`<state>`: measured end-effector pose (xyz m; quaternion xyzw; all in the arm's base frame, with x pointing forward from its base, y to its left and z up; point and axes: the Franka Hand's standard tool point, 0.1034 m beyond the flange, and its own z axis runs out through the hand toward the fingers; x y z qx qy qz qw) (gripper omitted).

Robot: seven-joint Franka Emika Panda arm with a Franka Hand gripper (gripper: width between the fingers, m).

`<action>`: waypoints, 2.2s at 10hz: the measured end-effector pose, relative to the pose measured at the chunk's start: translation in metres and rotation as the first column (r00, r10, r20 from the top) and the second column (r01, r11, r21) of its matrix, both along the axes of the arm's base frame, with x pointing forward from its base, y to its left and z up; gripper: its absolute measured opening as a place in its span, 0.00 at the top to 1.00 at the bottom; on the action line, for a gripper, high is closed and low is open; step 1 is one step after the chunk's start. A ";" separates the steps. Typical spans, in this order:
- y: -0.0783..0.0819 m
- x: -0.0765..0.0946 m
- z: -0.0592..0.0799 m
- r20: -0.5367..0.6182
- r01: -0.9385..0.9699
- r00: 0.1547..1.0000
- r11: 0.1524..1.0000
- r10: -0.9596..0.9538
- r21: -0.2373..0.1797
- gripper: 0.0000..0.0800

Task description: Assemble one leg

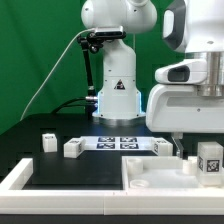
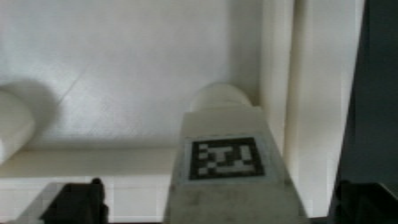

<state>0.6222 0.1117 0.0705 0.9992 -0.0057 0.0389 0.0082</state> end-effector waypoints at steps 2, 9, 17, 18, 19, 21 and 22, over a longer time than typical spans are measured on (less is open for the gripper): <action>0.000 0.000 0.000 0.000 0.001 1.000 1.000 -0.001 0.000 0.50; 0.004 -0.001 -0.003 0.026 0.545 0.835 0.832 -0.550 0.101 0.63; 0.011 -0.001 -0.005 -0.089 0.955 0.267 0.252 -0.960 0.156 0.63; 0.011 -0.001 -0.005 -0.084 0.947 0.296 0.281 -0.951 0.156 0.63; 0.011 -0.001 -0.005 -0.078 0.932 0.342 0.327 -0.937 0.156 0.63; 0.011 0.000 -0.004 -0.059 0.877 0.468 0.455 -0.882 0.155 0.24; 0.011 0.000 -0.004 -0.040 0.813 0.574 0.563 -0.818 0.149 0.24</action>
Offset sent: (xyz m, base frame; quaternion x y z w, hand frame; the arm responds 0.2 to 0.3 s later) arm 0.0000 0.0000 0.0000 0.0000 0.0000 0.0799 0.9968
